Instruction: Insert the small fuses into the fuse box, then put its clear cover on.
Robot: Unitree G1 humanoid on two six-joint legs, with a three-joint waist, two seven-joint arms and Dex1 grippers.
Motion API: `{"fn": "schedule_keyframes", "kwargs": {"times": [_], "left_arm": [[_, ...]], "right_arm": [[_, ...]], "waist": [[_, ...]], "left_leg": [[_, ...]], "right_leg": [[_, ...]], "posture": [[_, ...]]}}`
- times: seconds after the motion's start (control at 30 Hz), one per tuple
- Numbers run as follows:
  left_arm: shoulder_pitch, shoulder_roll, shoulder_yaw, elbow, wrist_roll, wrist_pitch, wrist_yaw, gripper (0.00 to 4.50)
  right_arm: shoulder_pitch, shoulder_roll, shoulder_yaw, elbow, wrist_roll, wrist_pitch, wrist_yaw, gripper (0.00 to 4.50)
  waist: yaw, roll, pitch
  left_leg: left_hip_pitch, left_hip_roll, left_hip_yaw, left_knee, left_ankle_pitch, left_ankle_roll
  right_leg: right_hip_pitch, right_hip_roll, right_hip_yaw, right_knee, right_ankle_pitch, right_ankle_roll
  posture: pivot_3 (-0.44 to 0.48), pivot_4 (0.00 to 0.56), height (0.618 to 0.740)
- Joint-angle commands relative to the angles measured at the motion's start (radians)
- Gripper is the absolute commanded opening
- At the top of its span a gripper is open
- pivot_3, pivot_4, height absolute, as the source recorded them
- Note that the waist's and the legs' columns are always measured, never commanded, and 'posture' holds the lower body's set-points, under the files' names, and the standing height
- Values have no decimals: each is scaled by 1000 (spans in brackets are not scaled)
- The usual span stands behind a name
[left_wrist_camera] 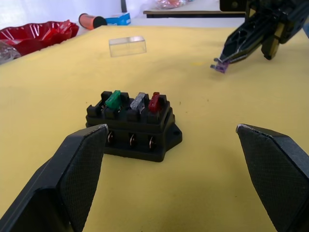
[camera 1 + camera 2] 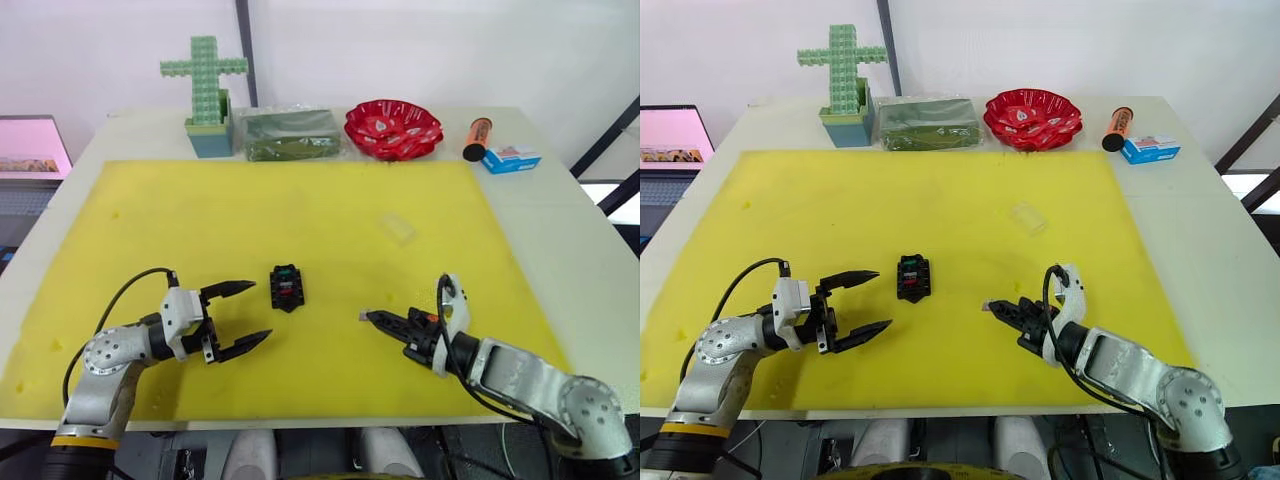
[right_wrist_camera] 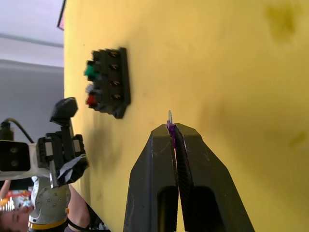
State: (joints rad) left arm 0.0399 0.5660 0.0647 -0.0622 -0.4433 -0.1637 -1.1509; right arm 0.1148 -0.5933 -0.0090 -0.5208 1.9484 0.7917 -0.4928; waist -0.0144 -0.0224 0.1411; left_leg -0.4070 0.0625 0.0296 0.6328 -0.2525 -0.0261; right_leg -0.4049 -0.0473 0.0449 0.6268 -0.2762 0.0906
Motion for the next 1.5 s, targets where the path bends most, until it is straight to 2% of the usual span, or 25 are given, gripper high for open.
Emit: {"fn": "schedule_keyframes", "kwargs": {"times": [0.03, 0.2, 0.23, 0.33, 0.5, 0.6, 0.67, 0.73, 0.8, 0.9, 1.03, 1.17, 1.33, 1.5], "left_arm": [[-2, 5, 12, -29, -12, -9, 0, 4500], [-6, 4, 4, -24, -6, -18, -7, 4500], [-7, 3, 3, -23, -5, -18, -7, 4500], [-9, 2, 2, -23, -4, -18, -6, 4500], [-1, -1, 1, -24, -1, -23, -4, 4500], [4, -1, 0, -25, 0, -25, -3, 4500], [2, -1, -1, -24, 0, -25, -2, 4500], [-1, -1, -1, -20, 1, -27, -3, 4500], [-7, -2, -2, -15, 1, -27, -2, 4500], [-17, -3, -4, -7, 1, -28, -3, 4500], [-38, -7, -11, 8, 1, -27, -6, 4500], [-50, -12, -17, 15, 4, -27, -6, 4500], [-43, -18, -20, 4, 6, -26, 4, 4500], [-16, -22, -18, -20, 5, -25, 18, 4500]], "right_arm": [[8, 5, -1, -39, 24, -28, -32, 52], [33, -23, -2, -37, 24, -15, -33, 52], [35, -23, -4, -37, 24, -15, -30, 255], [33, -24, -4, -40, 24, -11, -19, 1031], [33, -47, -13, -38, 24, 9, 10, 2765], [38, -134, -32, -21, 24, 77, 108, 3758], [29, -249, -55, 16, 24, 168, 247, 4479], [-15, -372, -69, 84, 24, 276, 417, 4479], [-136, -492, -55, 160, 2, 409, 582, 4479], [-381, -537, 25, 295, -187, 548, 848, 4479], [-684, -510, 260, 427, -580, 566, 1282, 4479], [-908, -455, 547, 570, -943, 439, 1675, 4479], [-1047, -336, 735, 767, -1222, 306, 1947, 4479], [-1109, -233, 777, 909, -1371, 235, 2091, 4479]], "waist": [[0, 0, 0], [2, 0, 0], [1, 0, 0], [1, 0, 0], [1, 0, 0], [2, 0, 0], [4, 0, 0], [4, 0, 0], [3, 0, 0], [-2, 1, 0], [0, 2, 0], [4, 3, 1], [2, 3, 1], [1, 3, 1]], "left_leg": [[0, 0, 0, 0, 0, 0], [0, 0, 0, 0, 0, 0], [0, 0, 0, 0, 0, 0], [0, 0, 0, 0, 0, 0], [0, 1, 0, 0, 0, 0], [0, 0, 0, 0, 0, 0], [0, 0, 0, 0, 0, 0], [0, 0, 0, 1, 0, 0], [1, 0, 0, 1, 0, 0], [1, 2, 2, 1, 0, 0], [0, 1, 3, -1, 0, 0], [-2, 2, 5, -2, 0, 0], [-2, 2, 7, -1, -1, 1], [-1, 1, 8, 1, -1, 1]], "right_leg": [[0, 0, 0, 0, 0, 0], [0, 0, 1, -1, 0, 0], [0, 0, 1, -1, 0, -1], [0, 0, 1, -1, 0, -1], [0, 0, 1, -1, 0, -1], [0, -1, 1, -1, 0, -1], [1, -1, 2, -1, 0, -1], [2, -2, 2, -3, 0, -1], [2, -2, 2, -5, 2, -3], [1, -1, 2, -7, 4, -6], [-2, 2, 2, -8, 4, -6], [-5, 4, -1, -7, 4, -6], [-5, 3, 0, -7, 5, -6], [-5, 3, 0, -2, 5, -6]], "posture": [[0, 150, 740], [0, 150, 740], [0, 150, 740], [0, 150, 740], [0, 150, 740], [0, 150, 740], [0, 150, 740], [0, 150, 740], [0, 150, 740], [0, 150, 740], [0, 150, 740], [0, 150, 740], [0, 150, 740], [0, 150, 740]]}}
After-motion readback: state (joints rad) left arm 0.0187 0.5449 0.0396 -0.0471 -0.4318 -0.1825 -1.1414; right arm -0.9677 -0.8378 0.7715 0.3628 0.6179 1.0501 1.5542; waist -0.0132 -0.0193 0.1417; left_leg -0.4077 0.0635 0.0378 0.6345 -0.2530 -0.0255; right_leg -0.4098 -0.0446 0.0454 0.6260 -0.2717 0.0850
